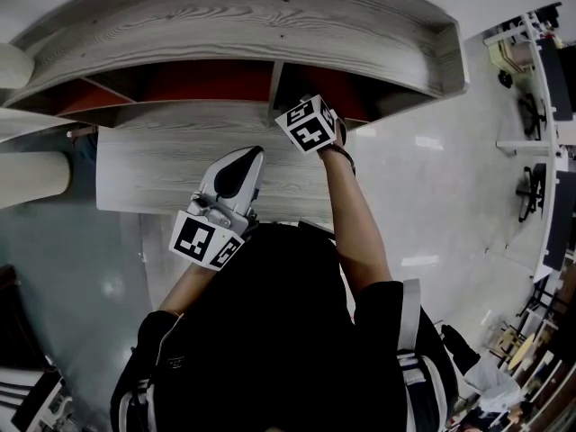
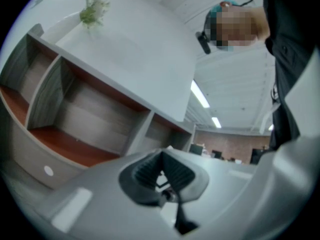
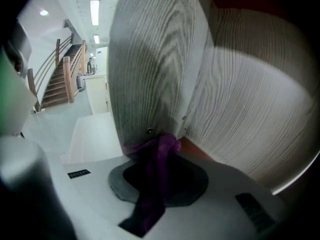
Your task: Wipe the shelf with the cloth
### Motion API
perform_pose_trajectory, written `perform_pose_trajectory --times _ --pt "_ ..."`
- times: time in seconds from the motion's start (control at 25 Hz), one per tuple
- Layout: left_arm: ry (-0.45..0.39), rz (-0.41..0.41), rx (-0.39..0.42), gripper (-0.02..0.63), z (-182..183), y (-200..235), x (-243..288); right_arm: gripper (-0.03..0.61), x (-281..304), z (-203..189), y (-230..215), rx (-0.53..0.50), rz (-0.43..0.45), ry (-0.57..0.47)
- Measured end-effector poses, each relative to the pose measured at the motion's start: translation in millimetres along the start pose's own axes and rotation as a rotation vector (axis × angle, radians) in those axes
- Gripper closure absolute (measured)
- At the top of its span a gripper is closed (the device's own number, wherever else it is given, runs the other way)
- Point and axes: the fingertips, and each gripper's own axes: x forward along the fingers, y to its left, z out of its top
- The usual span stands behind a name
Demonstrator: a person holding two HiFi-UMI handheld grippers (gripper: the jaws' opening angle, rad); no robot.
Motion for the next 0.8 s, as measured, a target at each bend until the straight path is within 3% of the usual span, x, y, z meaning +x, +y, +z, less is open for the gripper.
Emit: perform_pose_trajectory --times 0.36,0.8 --pt "-0.024 -0.007 0.018 0.611 5 -12 -10 0.529 -14 -8 23 0.003 0.031 0.003" --pt "-0.011 -0.013 0.043 0.611 3 -24 -17 0.529 -44 -33 69 0.095 0.150 -0.019"
